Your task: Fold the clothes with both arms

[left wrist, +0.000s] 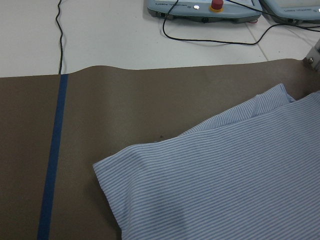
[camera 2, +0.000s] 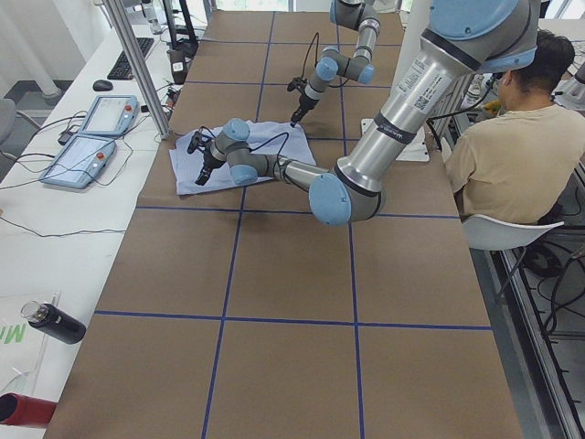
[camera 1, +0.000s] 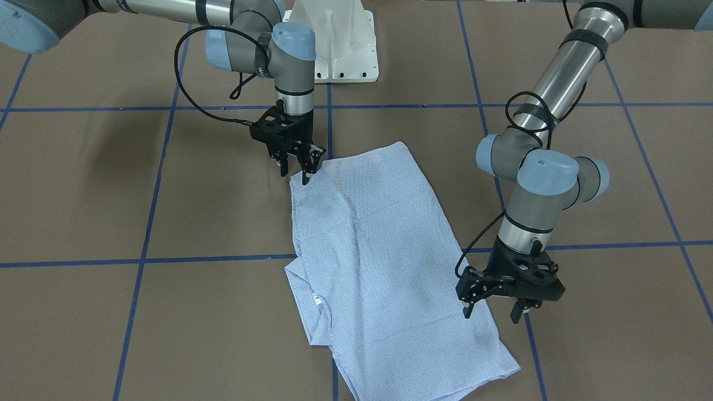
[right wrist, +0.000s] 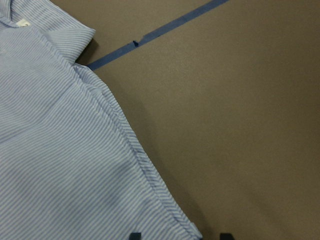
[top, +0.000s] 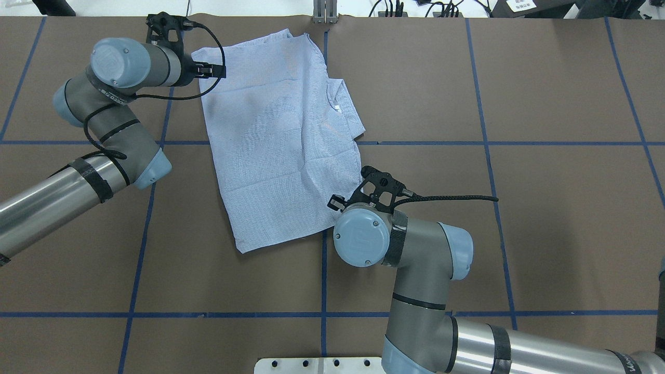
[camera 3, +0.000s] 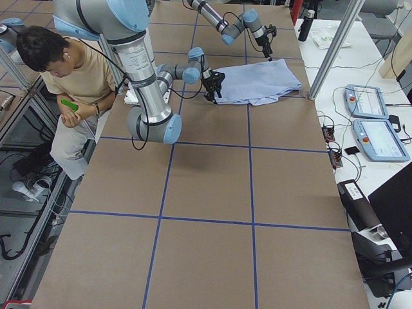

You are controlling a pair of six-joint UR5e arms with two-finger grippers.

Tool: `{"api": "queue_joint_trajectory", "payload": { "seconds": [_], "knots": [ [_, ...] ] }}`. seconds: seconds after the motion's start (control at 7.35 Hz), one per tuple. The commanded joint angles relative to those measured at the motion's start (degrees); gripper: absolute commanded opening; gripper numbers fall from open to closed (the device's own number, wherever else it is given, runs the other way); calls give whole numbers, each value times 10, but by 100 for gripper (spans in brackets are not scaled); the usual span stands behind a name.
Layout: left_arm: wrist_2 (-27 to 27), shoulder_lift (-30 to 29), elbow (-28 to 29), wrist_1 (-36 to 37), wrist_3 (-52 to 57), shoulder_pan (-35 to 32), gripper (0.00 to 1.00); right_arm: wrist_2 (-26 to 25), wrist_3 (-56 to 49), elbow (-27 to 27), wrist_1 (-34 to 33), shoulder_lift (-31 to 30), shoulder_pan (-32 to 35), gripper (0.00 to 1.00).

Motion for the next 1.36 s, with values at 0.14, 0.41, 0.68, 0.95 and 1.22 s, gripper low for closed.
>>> {"api": "queue_joint_trajectory", "payload": {
  "seconds": [0.14,0.41,0.68,0.95,1.22],
  "knots": [
    [0,0,0,0,0,0,100,-3,-1,-10,1,3,0,61],
    [0,0,-1,0,1,0,100,-7,-1,-14,1,5,1,60],
    [0,0,-1,0,1,0,100,-12,-3,-28,1,14,1,59],
    [0,0,-1,0,2,0,100,-12,-2,-38,1,15,1,58],
    [0,0,0,0,2,0,100,-12,6,-39,1,31,1,18]
  ]
}}
